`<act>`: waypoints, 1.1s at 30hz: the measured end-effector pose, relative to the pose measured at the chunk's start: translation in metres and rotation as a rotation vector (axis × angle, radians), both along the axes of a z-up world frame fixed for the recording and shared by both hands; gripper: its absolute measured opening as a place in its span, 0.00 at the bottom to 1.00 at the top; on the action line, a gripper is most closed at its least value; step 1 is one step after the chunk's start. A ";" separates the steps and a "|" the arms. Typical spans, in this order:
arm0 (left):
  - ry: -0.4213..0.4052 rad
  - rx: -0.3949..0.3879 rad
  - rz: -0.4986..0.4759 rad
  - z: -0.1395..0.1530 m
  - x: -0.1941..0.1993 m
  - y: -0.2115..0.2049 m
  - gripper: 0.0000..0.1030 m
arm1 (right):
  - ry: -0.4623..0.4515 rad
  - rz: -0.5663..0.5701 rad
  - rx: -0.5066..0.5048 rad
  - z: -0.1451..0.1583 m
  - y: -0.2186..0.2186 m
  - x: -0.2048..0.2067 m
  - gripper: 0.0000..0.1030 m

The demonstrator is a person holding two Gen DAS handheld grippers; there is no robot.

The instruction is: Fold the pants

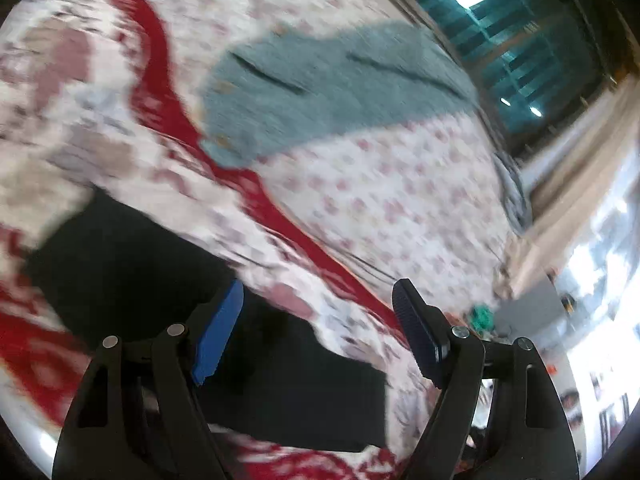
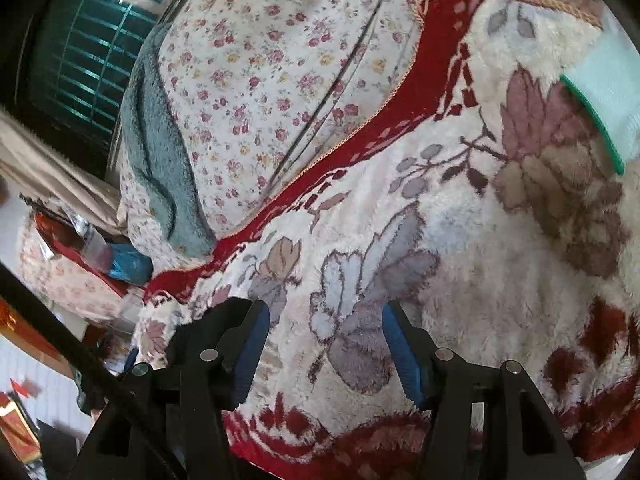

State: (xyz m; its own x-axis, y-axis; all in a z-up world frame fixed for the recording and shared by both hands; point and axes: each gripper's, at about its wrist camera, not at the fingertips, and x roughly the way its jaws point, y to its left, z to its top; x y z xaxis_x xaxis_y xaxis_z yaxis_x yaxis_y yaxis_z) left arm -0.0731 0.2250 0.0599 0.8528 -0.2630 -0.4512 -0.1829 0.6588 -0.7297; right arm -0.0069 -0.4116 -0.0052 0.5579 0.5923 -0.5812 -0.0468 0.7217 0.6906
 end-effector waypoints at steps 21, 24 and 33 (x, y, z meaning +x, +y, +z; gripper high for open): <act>0.184 -0.569 0.209 -0.146 -0.046 0.118 0.76 | 0.066 -0.029 -0.074 -0.009 0.004 0.007 0.55; 0.148 -0.568 0.200 -0.149 -0.041 0.117 0.76 | 0.069 -0.028 -0.073 -0.009 0.004 0.007 0.55; 0.173 -0.472 0.165 -0.147 -0.025 0.111 0.30 | 0.073 -0.023 -0.076 -0.010 0.004 0.007 0.55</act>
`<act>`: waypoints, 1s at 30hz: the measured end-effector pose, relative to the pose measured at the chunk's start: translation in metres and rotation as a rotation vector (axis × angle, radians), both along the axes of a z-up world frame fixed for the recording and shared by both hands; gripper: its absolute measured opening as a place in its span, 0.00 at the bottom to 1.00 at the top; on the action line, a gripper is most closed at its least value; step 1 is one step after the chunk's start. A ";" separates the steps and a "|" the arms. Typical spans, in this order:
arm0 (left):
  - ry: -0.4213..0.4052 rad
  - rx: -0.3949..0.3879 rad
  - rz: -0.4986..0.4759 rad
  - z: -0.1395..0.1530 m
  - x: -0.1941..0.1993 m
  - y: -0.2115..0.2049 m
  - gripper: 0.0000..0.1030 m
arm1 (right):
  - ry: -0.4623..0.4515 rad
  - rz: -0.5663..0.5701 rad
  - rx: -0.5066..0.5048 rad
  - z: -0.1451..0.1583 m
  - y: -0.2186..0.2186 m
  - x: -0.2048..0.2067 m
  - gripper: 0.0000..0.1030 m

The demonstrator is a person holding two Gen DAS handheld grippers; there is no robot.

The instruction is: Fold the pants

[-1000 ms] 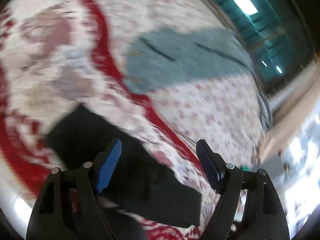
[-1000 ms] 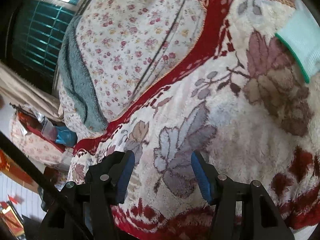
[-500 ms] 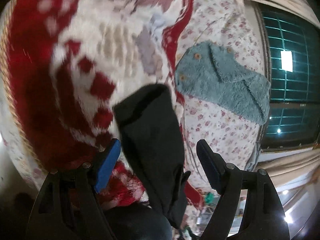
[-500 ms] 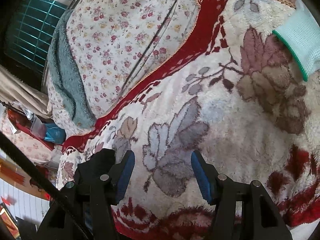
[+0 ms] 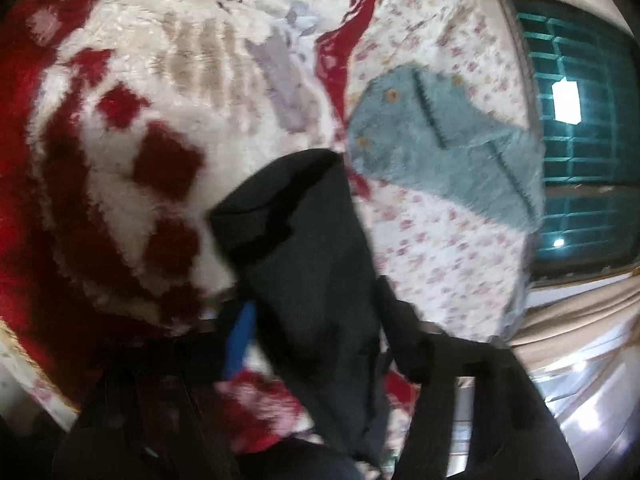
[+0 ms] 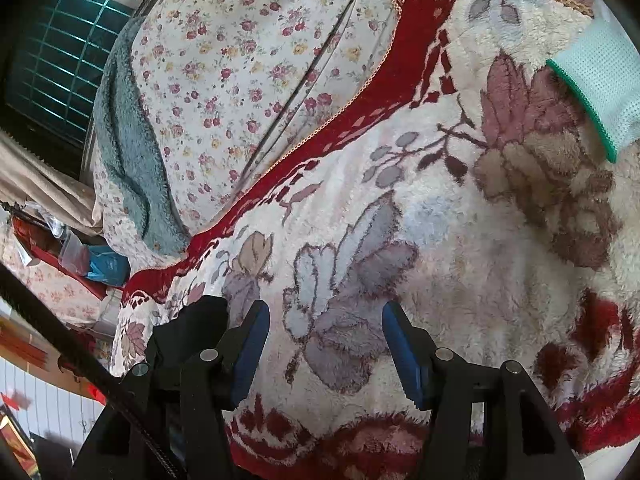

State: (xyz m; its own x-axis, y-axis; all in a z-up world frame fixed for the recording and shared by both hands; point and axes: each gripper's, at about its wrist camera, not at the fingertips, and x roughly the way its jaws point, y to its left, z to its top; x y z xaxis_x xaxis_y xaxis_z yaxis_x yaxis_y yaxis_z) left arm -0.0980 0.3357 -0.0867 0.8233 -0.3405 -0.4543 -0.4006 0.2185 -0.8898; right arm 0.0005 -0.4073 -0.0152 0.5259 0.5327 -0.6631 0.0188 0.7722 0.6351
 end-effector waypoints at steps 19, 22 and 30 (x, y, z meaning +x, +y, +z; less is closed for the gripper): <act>0.002 1.331 -0.206 0.121 0.003 -0.166 0.14 | -0.037 0.533 0.061 0.112 0.241 0.041 0.55; -0.040 1.606 -0.251 0.121 -0.001 -0.214 0.14 | 0.059 0.626 0.210 0.112 0.301 0.052 0.55; -0.139 1.952 -0.332 0.108 -0.016 -0.271 0.14 | 0.218 0.704 0.386 0.087 0.366 0.056 0.58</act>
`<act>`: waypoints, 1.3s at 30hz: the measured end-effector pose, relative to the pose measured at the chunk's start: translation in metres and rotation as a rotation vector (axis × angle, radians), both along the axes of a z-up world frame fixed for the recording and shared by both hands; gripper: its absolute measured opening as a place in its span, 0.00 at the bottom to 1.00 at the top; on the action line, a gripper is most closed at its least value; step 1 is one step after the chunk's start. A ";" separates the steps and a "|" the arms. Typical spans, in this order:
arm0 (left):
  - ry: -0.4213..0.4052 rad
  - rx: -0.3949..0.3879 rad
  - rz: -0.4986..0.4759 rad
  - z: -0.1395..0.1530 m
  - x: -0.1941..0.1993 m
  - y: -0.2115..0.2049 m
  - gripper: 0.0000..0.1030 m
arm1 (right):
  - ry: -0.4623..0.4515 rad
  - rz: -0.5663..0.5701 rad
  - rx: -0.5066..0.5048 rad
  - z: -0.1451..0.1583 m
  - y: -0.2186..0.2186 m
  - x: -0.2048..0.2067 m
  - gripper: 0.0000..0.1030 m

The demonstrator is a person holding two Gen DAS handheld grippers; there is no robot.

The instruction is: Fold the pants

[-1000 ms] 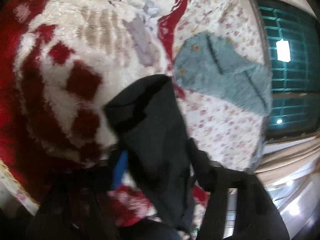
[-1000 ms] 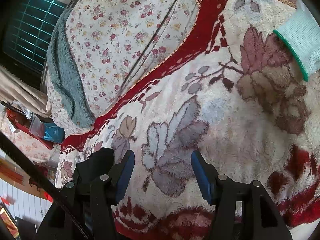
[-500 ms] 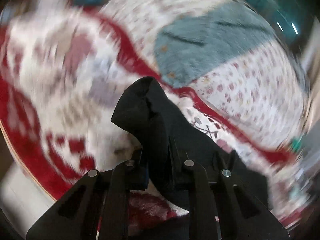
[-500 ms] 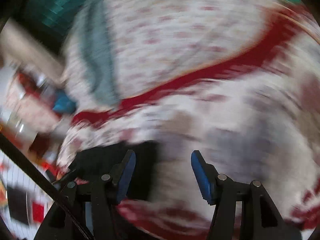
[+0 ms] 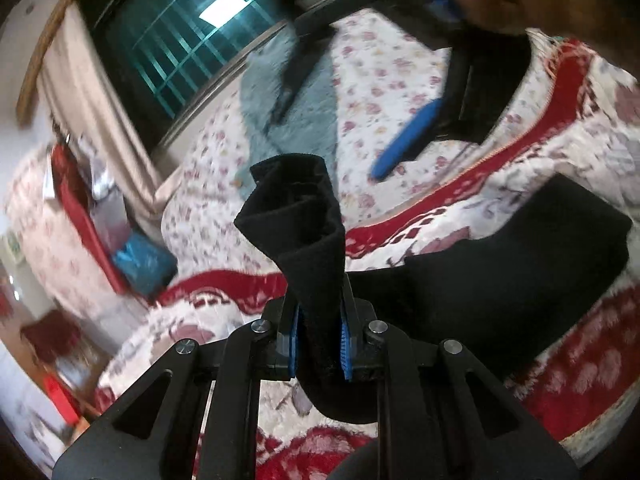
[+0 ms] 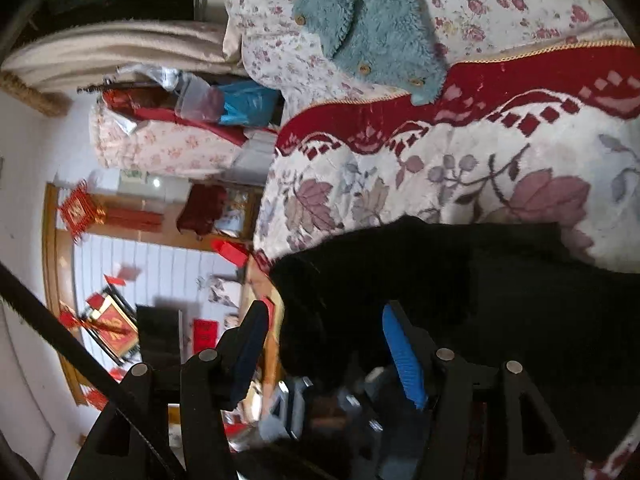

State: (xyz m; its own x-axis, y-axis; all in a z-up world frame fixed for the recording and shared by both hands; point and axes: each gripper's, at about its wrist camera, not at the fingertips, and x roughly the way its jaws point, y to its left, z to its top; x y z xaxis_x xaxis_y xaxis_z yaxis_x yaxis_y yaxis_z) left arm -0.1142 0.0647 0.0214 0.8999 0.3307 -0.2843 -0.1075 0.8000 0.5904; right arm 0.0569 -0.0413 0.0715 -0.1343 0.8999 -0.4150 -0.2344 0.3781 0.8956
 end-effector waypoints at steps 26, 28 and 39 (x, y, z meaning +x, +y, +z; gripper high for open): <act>0.176 0.348 -0.193 -0.043 0.005 -0.160 0.14 | -0.180 0.013 -0.372 -0.036 -0.097 0.030 0.12; 0.208 0.355 -0.204 -0.052 0.010 -0.176 0.14 | -0.153 -0.002 -0.381 -0.049 -0.113 0.036 0.12; 0.319 0.291 -0.187 -0.071 0.024 -0.203 0.16 | -0.132 -0.039 -0.466 -0.098 -0.135 0.047 0.13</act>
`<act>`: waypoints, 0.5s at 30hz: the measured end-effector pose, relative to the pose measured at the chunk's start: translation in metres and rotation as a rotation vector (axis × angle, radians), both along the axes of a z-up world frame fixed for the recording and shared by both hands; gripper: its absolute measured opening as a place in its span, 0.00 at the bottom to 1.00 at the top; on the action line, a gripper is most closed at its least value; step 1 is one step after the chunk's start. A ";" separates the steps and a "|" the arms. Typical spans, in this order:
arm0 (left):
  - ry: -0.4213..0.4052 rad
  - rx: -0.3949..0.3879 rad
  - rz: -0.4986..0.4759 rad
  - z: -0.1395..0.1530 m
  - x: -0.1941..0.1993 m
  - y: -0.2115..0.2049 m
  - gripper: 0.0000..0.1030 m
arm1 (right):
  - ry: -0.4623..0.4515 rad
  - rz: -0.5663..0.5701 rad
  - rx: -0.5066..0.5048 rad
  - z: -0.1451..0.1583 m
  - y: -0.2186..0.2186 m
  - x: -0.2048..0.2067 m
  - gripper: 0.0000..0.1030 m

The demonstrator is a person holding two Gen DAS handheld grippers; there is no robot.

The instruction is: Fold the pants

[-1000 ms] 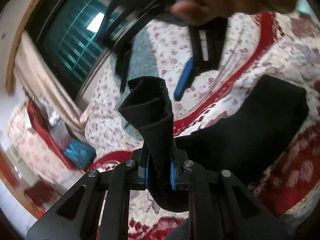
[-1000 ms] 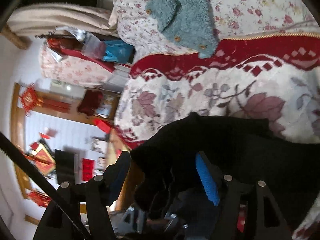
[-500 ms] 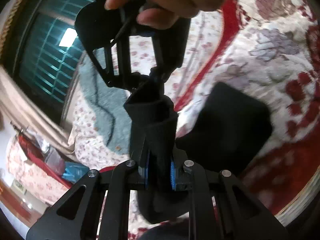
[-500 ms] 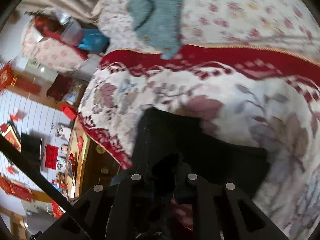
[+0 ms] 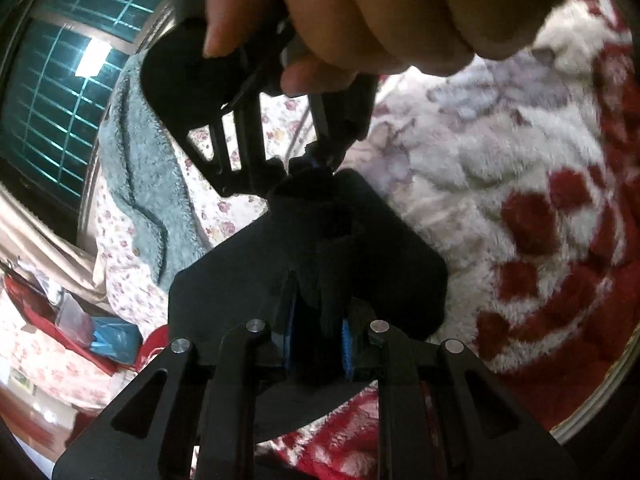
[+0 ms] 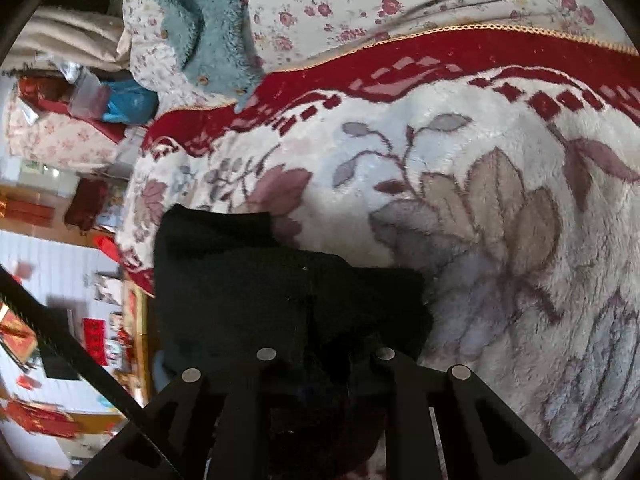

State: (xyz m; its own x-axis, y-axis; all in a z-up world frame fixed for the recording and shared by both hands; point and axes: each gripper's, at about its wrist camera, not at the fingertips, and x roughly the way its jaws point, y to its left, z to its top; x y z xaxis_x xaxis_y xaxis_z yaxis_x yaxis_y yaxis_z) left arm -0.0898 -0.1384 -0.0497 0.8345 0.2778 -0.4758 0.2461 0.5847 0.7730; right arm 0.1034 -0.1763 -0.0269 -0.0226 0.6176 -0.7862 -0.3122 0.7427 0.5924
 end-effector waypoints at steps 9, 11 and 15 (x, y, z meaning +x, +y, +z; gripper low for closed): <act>0.066 -0.260 -0.090 0.040 -0.062 0.037 0.20 | -0.036 0.002 0.021 0.007 0.002 -0.006 0.26; 0.104 -0.445 -0.064 0.064 -0.062 0.063 0.20 | -0.050 -0.020 0.023 0.015 -0.003 -0.008 0.27; 0.180 -0.964 0.073 0.112 -0.028 0.146 0.20 | -0.135 -0.035 -0.046 0.038 -0.009 -0.017 0.27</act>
State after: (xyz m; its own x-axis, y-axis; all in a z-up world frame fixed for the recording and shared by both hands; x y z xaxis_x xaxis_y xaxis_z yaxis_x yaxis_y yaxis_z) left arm -0.1180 0.0075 0.0622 0.7238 -0.2483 -0.6438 0.2515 0.9638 -0.0891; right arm 0.0862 -0.1853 0.0111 0.1068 0.5795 -0.8080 -0.3601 0.7800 0.5118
